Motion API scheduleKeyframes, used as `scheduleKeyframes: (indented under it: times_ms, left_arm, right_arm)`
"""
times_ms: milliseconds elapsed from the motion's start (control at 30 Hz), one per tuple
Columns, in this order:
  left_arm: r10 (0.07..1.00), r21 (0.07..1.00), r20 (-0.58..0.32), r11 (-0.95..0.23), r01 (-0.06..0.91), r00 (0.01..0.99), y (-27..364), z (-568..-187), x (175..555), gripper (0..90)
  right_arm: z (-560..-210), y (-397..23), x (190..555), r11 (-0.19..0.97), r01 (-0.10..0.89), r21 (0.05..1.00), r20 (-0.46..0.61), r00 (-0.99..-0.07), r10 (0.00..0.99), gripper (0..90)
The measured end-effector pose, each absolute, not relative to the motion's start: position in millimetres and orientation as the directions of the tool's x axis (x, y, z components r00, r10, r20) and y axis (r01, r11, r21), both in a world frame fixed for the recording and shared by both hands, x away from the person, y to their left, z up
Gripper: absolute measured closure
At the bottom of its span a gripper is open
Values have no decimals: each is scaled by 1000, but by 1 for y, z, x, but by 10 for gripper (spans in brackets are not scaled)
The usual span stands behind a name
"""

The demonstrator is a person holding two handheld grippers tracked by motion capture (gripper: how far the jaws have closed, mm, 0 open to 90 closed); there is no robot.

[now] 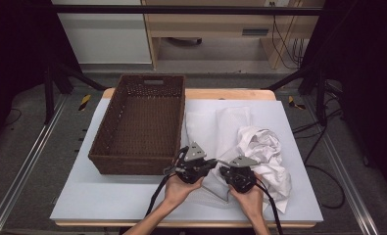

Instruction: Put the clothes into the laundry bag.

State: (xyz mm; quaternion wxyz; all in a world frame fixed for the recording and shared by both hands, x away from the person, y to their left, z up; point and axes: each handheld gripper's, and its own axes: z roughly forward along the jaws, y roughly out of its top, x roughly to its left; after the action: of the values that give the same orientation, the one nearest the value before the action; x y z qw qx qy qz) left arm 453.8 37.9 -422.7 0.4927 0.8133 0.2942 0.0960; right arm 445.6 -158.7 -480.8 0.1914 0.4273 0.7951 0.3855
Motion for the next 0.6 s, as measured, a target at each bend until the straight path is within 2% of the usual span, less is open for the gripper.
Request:
scheduleKeyframes:
  times_ms: [133, 300, 367, 400, 433, 467, 533, 600]
  left_arm:
    - [580, 860, -110, -351, 370, 807, 44, -430, 449, 886]
    - [584, 859, -111, -351, 373, 804, 46, -432, 450, 886]
    - [583, 857, -112, -353, 375, 805, 45, -432, 449, 885]
    - [580, 856, -115, -354, 376, 806, 44, -432, 449, 885]
    - [580, 856, -115, -354, 376, 806, 44, -432, 449, 885]
    - [578, 855, -119, -354, 380, 807, 44, -433, 449, 885]
    - [579, 856, -118, -353, 379, 807, 44, -433, 449, 885]
    - [576, 852, -121, -357, 382, 808, 43, -433, 449, 885]
  right_arm:
    - [-461, -165, 423, 325, 467, 823, 57, -636, 770, 714]
    - [-437, -185, 404, 274, 421, 865, 65, -635, 770, 656]
    - [-426, -201, 397, 262, 398, 879, 27, -591, 807, 602]
    - [-416, -219, 394, 247, 384, 890, -4, -533, 846, 519]
    - [-416, -219, 394, 247, 384, 890, -4, -533, 846, 519]
    - [-409, -236, 392, 246, 370, 896, -60, -448, 892, 425]
    - [-408, -250, 393, 239, 384, 892, -77, -392, 917, 332]
    - [-414, -261, 396, 227, 443, 867, -58, -363, 930, 356]
